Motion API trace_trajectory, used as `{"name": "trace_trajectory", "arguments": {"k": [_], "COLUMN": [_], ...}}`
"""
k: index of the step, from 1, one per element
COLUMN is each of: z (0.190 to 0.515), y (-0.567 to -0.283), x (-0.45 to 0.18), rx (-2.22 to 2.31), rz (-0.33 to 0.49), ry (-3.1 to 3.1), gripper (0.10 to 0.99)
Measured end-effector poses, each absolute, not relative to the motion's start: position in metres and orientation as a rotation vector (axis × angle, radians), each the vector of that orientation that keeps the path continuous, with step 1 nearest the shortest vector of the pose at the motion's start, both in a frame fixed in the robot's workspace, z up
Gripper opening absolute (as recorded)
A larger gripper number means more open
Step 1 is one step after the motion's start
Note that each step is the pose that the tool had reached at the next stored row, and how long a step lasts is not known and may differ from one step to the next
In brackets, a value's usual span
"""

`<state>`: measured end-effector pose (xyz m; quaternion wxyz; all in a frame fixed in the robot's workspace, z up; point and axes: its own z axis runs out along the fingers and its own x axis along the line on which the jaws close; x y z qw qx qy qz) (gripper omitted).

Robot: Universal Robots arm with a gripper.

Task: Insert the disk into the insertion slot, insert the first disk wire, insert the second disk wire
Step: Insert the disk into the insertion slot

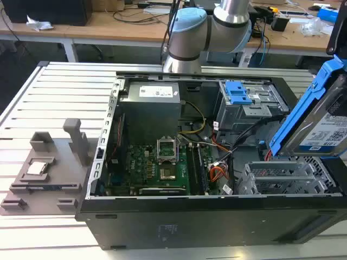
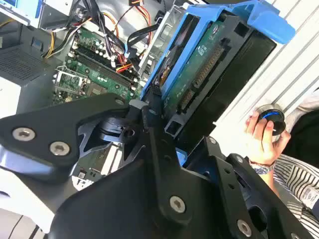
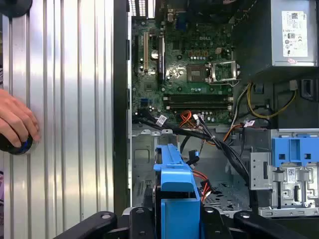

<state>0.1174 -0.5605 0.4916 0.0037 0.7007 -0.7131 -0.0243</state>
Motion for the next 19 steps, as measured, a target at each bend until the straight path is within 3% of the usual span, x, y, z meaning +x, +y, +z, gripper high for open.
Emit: {"name": "trace_trajectory", "arguments": {"k": [19], "z": [0.457], "y": [-0.550], "x": [0.112], "rx": [2.196], "rz": [-0.076], "ry": [-2.235], "gripper": [0.361]}}
